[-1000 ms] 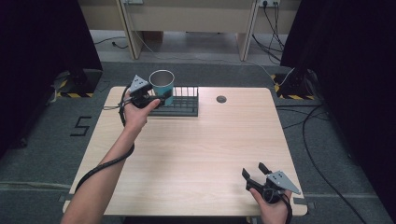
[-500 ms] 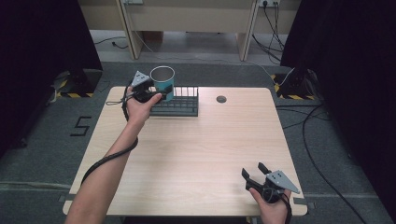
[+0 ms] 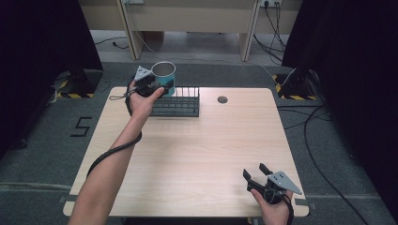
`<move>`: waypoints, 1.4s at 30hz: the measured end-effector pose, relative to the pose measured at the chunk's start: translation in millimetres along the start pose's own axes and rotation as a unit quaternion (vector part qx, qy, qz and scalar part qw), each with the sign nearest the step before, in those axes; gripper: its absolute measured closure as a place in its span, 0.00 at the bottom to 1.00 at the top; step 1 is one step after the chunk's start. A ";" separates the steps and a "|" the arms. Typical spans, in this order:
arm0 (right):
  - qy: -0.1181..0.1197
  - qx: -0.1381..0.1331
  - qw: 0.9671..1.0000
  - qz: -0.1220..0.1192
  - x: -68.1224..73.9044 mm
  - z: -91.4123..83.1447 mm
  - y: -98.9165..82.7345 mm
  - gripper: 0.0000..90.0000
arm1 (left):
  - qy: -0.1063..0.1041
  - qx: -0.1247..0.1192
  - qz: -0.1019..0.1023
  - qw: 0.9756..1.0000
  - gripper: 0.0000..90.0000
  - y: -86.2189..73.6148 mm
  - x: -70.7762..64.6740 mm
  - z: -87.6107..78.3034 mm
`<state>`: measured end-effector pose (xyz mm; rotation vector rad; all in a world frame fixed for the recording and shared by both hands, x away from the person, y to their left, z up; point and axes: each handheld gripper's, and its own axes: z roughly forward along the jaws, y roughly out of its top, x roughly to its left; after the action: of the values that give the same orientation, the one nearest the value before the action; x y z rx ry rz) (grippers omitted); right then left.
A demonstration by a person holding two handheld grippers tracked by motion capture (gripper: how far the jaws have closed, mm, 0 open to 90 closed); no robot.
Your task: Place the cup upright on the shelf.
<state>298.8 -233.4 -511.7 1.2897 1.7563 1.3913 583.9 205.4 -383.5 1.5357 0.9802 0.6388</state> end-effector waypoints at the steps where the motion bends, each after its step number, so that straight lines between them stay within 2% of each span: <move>1: 0.000 0.001 1.000 0.001 0.1 0.1 0.1 0.30 | 0.002 0.000 -0.002 1.000 0.19 0.6 1.0 1.9; 27: 0.006 0.002 1.000 0.009 -1.6 0.2 0.2 0.30 | 0.018 0.012 -0.018 1.000 0.19 -10.2 4.5 26.4; 42: 0.009 0.003 1.000 0.011 -2.2 0.5 0.3 0.30 | 0.022 0.022 -0.027 0.999 0.19 -20.4 5.0 33.5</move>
<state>300.1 -235.2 -511.9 1.3068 1.7635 1.4152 609.4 192.4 -410.7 1.5349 1.0721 0.6189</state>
